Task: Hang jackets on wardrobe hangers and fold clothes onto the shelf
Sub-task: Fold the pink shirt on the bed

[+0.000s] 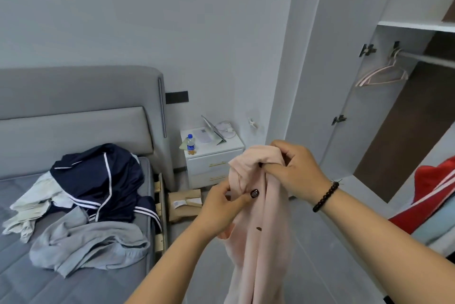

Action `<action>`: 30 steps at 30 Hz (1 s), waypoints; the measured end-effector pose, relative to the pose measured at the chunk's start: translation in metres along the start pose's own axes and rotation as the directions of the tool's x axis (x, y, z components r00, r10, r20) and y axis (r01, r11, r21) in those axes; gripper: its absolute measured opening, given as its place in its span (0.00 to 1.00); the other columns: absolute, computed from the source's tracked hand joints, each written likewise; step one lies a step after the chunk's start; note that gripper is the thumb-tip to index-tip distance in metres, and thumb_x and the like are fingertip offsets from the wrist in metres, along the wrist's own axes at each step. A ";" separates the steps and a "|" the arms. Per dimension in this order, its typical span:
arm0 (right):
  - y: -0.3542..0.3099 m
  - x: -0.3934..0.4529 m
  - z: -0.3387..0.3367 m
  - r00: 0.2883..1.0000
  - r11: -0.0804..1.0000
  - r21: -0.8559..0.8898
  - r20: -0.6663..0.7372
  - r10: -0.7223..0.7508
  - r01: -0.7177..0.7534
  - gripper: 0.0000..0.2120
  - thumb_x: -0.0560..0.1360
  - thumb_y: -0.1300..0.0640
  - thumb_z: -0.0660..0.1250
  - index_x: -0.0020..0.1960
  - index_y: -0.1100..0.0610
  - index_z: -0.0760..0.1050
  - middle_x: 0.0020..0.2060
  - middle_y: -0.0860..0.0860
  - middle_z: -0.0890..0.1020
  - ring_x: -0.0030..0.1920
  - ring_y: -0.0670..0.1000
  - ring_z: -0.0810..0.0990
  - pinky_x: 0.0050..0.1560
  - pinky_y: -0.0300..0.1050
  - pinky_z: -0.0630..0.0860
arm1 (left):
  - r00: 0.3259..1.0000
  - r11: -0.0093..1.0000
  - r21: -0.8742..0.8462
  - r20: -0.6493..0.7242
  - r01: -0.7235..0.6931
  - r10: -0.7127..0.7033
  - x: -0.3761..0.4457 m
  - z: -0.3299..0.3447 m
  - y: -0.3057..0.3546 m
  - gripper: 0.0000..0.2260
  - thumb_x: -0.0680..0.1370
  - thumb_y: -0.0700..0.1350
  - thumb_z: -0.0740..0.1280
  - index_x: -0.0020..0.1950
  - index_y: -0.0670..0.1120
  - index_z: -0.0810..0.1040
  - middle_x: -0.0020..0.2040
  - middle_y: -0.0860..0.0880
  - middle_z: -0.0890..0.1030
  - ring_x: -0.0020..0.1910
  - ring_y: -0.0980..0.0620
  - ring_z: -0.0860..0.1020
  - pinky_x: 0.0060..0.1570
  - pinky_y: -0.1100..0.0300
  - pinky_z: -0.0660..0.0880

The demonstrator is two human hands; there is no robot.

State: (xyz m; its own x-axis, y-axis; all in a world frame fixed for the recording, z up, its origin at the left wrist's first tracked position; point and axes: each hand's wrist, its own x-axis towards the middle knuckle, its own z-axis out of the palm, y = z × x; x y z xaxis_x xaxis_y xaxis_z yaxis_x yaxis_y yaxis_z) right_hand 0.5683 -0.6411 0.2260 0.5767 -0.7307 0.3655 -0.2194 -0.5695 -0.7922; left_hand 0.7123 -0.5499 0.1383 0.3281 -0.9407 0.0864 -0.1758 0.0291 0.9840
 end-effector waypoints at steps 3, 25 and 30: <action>-0.002 0.001 0.009 0.999 0.998 0.060 0.049 0.004 -0.007 0.07 0.65 0.58 0.66 0.40 0.61 0.78 0.34 0.54 0.80 0.35 0.48 0.75 0.36 0.34 0.70 | 1.000 1.000 -0.009 -0.002 0.006 -0.006 -0.011 -0.009 -0.006 0.06 0.79 0.50 0.66 0.53 0.51 0.80 0.48 0.53 0.84 0.49 0.52 0.81 0.52 0.57 0.77; 0.019 0.024 -0.022 0.995 0.992 -0.080 -0.002 0.101 -0.100 0.08 0.76 0.64 0.64 0.40 0.56 0.79 0.33 0.47 0.78 0.33 0.40 0.73 0.34 0.28 0.67 | 0.987 0.898 0.420 0.139 -0.127 0.074 0.024 -0.050 0.040 0.11 0.68 0.52 0.78 0.36 0.50 0.77 0.30 0.57 0.75 0.30 0.60 0.71 0.33 0.65 0.69; 0.067 0.038 -0.017 0.980 0.977 -0.128 -0.126 0.153 -0.169 0.07 0.76 0.61 0.64 0.42 0.61 0.79 0.35 0.54 0.80 0.36 0.46 0.74 0.35 0.34 0.66 | 0.967 0.749 0.662 0.200 -0.016 -0.157 0.062 -0.067 -0.024 0.13 0.68 0.53 0.76 0.34 0.50 0.75 0.30 0.55 0.76 0.30 0.60 0.71 0.32 0.66 0.67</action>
State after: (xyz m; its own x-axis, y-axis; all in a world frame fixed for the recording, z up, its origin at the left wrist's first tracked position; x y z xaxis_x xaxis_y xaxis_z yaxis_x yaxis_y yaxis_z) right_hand 0.5621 -0.7133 0.1947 0.4329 -0.8506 0.2985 -0.4126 -0.4813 -0.7734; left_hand 0.7989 -0.5861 0.1300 0.1591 -0.9820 -0.1017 -0.7516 -0.1873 0.6325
